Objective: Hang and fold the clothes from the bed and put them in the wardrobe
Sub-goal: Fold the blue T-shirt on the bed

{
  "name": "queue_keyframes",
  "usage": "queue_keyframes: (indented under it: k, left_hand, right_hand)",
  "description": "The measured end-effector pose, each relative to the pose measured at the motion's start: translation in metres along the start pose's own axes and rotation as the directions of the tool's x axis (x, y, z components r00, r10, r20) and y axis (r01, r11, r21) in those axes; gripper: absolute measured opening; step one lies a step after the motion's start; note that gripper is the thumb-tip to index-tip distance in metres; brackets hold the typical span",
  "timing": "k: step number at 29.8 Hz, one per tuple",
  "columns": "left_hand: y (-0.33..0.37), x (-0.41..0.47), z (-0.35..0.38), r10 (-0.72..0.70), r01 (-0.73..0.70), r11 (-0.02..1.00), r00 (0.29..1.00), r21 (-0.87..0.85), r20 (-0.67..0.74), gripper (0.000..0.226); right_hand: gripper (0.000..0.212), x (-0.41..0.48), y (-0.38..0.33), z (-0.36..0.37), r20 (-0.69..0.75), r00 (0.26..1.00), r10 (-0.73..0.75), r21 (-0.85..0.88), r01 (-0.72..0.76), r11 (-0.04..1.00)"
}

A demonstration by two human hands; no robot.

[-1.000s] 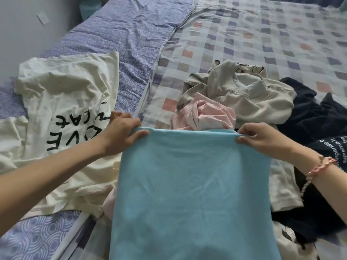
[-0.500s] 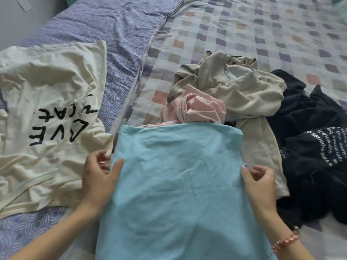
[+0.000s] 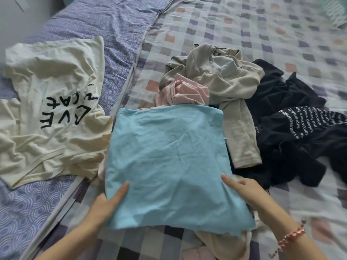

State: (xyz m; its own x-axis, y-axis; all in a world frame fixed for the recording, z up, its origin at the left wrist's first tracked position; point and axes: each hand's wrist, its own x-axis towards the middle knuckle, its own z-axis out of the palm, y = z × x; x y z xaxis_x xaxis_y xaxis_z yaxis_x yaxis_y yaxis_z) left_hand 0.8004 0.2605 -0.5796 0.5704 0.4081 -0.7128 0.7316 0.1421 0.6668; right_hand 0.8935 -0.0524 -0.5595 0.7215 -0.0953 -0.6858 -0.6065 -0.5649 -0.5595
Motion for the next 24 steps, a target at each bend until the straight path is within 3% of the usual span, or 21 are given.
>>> queue_keyframes:
  k: [2,4,8,11,15,19,22,24]
  left_hand:
    - [-0.001,-0.008,-0.002,0.006,-0.004,0.997,1.000,0.083,-0.022,0.035]
    - [0.005,-0.015,-0.010,0.002,0.006,0.989,0.999,0.149,-0.050,0.024]
    - [0.019,-0.029,-0.025,-0.076,0.073,0.974,0.997,0.216,0.004,0.029]
    - [0.028,-0.032,-0.035,-0.097,0.087,0.953,0.995,0.289,0.021,0.032]
    - [0.029,-0.040,-0.031,0.061,-0.050,0.941,0.998,0.334,-0.021,0.027]
    - [0.025,-0.052,-0.024,0.023,-0.037,0.985,0.996,0.167,0.086,0.017]
    - [0.028,-0.058,-0.034,-0.055,0.050,0.998,0.988,0.041,0.144,0.016]
    - [0.031,-0.059,-0.038,-0.063,0.057,0.997,0.986,0.043,0.154,0.015]
  right_hand:
    - [0.035,-0.011,0.006,-0.001,0.093,0.995,0.038,-0.025,-0.036,0.999]
    - [0.032,-0.017,0.015,-0.002,0.193,0.979,0.065,0.016,-0.069,0.997]
    - [0.040,-0.029,0.024,-0.007,0.285,0.959,0.003,0.303,-0.093,0.949]
    - [0.024,-0.039,0.024,-0.012,0.325,0.943,-0.073,0.495,-0.104,0.862]
    - [0.029,-0.051,0.029,-0.006,0.443,0.896,-0.029,0.496,-0.217,0.841]
    - [0.028,-0.062,0.038,0.006,0.409,0.905,0.117,0.477,-0.321,0.818]
    - [0.012,-0.073,0.039,0.008,0.342,0.930,0.135,0.625,-0.332,0.706]
    - [0.013,-0.074,0.036,0.005,0.279,0.954,0.112,0.701,-0.282,0.655]
